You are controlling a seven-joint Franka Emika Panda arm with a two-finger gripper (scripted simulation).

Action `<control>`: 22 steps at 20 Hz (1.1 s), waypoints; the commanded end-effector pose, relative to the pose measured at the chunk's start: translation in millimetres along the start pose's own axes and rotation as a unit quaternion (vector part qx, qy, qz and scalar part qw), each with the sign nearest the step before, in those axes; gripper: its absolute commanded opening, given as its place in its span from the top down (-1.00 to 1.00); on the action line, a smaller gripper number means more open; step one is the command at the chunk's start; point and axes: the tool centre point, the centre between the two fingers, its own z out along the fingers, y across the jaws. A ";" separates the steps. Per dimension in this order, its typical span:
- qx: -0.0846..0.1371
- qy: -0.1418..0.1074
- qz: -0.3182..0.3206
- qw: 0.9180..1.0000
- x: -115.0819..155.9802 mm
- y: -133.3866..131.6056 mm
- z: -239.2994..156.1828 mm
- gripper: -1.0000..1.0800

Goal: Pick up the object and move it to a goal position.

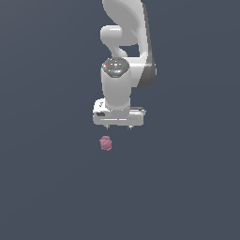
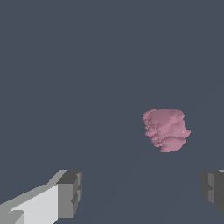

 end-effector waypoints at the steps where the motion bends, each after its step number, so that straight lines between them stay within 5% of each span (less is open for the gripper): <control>1: 0.000 0.000 0.000 1.000 0.0 0.0 0.0 -0.92; 22: 0.003 0.010 -0.033 0.999 6.9 5.3 -10.2 -0.92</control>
